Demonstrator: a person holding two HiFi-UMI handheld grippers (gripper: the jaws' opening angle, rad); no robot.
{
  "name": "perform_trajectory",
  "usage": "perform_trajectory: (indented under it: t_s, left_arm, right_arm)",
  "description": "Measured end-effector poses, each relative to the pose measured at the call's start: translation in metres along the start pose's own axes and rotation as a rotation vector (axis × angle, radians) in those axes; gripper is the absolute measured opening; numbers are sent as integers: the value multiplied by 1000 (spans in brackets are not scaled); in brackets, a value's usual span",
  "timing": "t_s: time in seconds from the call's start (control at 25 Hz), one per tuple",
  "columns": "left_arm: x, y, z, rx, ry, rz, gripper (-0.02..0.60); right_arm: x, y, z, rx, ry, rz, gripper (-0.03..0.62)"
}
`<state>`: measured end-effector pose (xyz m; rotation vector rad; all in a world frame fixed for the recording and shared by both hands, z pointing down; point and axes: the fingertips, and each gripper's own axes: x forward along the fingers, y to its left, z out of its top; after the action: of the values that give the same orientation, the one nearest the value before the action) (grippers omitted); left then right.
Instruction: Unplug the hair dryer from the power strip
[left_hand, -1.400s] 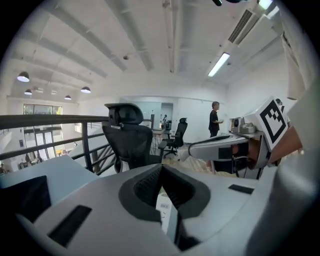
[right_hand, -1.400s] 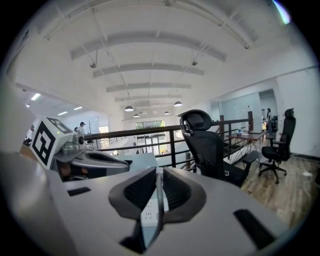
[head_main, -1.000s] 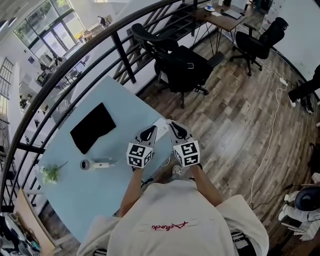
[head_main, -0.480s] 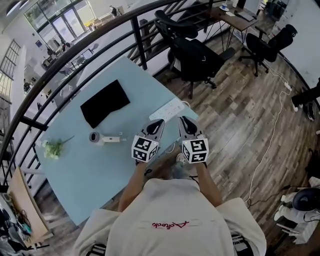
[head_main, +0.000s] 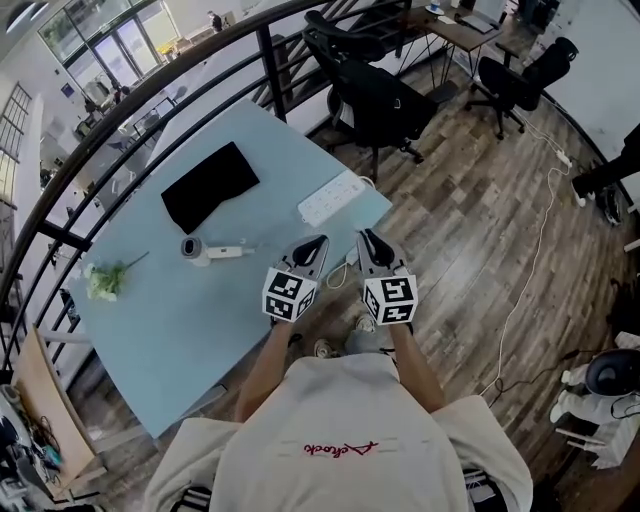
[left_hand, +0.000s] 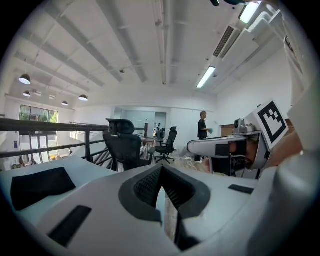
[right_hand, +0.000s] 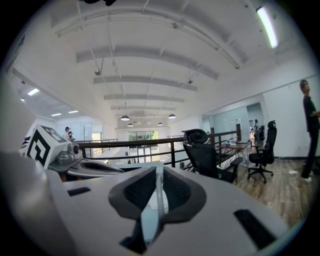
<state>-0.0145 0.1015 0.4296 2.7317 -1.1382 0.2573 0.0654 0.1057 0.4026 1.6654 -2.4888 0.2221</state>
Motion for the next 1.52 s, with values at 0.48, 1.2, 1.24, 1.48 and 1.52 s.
perform_trajectory:
  t_s: [0.48, 1.2, 1.24, 1.48, 1.52]
  left_arm:
    - [-36, -42, 13, 14, -30, 70, 6]
    - [-86, -173, -12, 3, -35, 118, 6]
    - [-89, -177, -13, 4, -35, 118, 6]
    - [-107, -191, -12, 13, -47, 134, 6]
    - [-110, -193, -13, 14, -48, 137, 6]
  right_arm:
    - [-51, 12, 13, -13, -41, 63, 52]
    - [-189, 8, -24, 2, -36, 79, 52]
    - [-193, 10, -24, 1, -39, 82, 52]
    - [-213, 20, -24, -5, -54, 91, 52]
    - [-216, 21, -24, -6, -55, 92, 52]
